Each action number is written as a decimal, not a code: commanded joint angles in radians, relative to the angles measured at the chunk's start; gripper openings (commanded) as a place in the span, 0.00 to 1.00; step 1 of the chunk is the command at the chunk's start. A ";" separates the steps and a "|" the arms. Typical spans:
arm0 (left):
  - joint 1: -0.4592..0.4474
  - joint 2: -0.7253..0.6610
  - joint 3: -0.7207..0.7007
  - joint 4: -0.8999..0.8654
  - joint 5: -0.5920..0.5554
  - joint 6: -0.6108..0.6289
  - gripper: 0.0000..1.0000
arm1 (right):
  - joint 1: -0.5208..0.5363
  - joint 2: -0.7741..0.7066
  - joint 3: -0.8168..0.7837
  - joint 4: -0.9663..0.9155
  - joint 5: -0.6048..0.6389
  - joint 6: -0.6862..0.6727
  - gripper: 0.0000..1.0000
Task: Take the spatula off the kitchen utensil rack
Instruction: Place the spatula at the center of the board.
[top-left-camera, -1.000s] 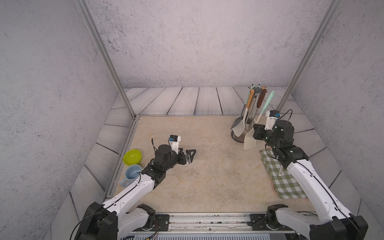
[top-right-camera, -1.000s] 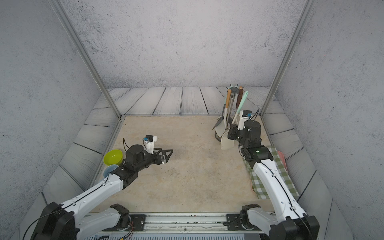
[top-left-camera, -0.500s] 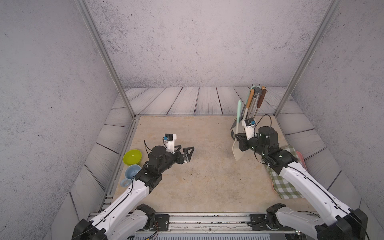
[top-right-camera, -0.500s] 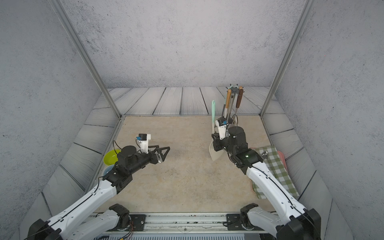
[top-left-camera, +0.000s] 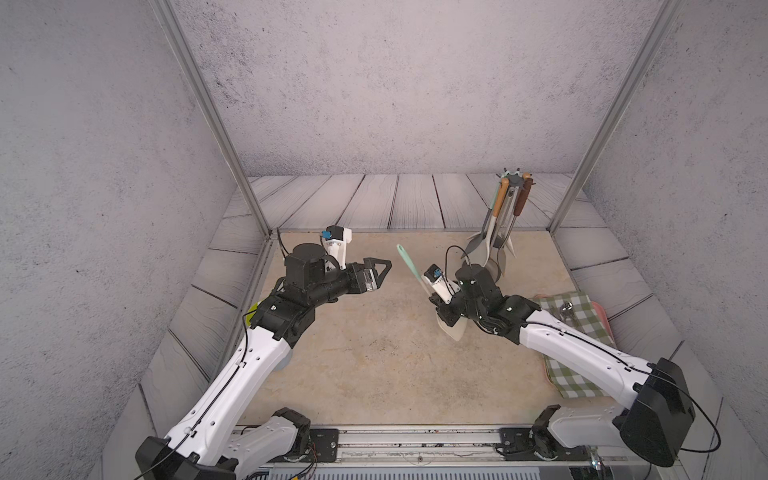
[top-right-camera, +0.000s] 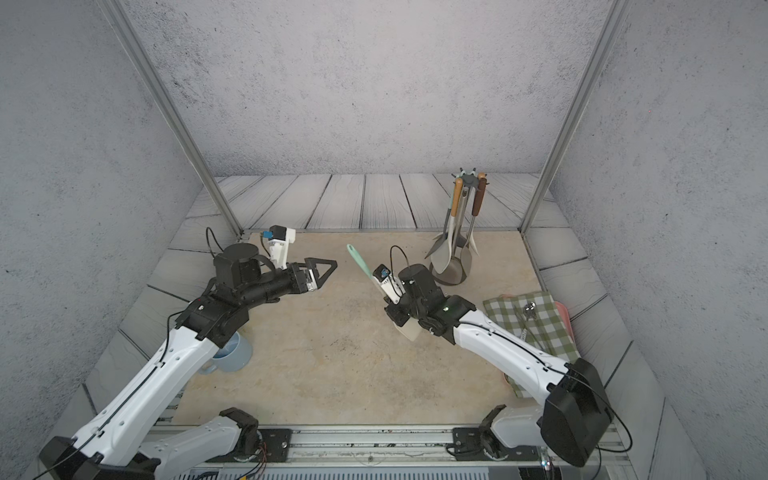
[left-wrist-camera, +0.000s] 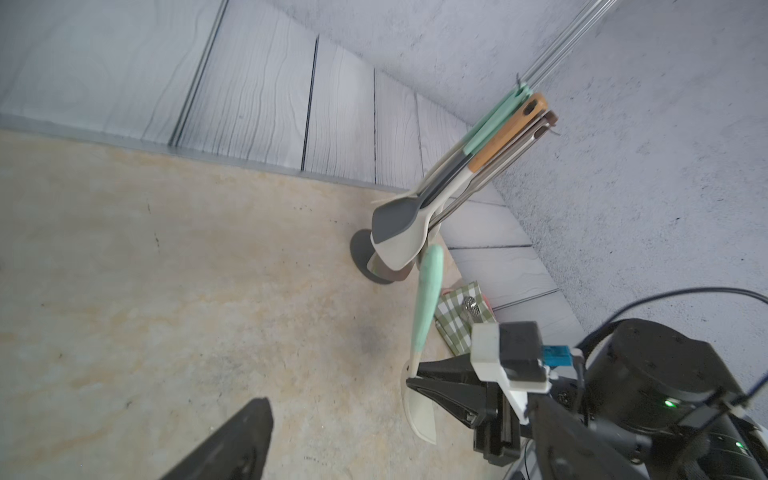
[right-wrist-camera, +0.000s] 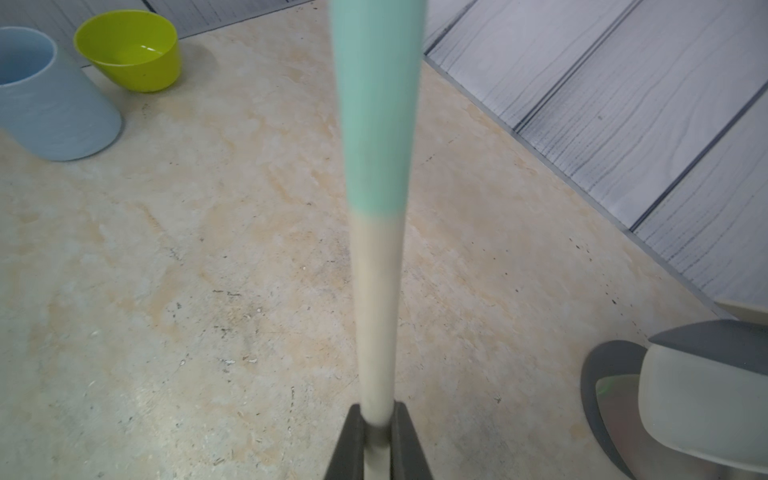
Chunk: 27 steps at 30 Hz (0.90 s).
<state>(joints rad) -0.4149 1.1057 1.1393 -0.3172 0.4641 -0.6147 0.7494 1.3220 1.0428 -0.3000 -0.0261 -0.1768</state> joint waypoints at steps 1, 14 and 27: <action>0.045 0.037 0.019 -0.071 0.159 -0.032 0.99 | 0.042 0.016 0.035 -0.014 0.052 -0.062 0.00; 0.082 0.069 -0.044 0.004 0.292 -0.079 0.52 | 0.129 0.078 0.082 -0.057 0.091 -0.091 0.00; 0.108 0.087 -0.104 0.033 0.267 -0.076 0.03 | 0.166 0.074 0.080 -0.071 0.103 -0.092 0.00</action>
<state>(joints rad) -0.3195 1.1812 1.0489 -0.3130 0.7174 -0.6941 0.9096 1.4048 1.1069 -0.3737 0.0616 -0.2646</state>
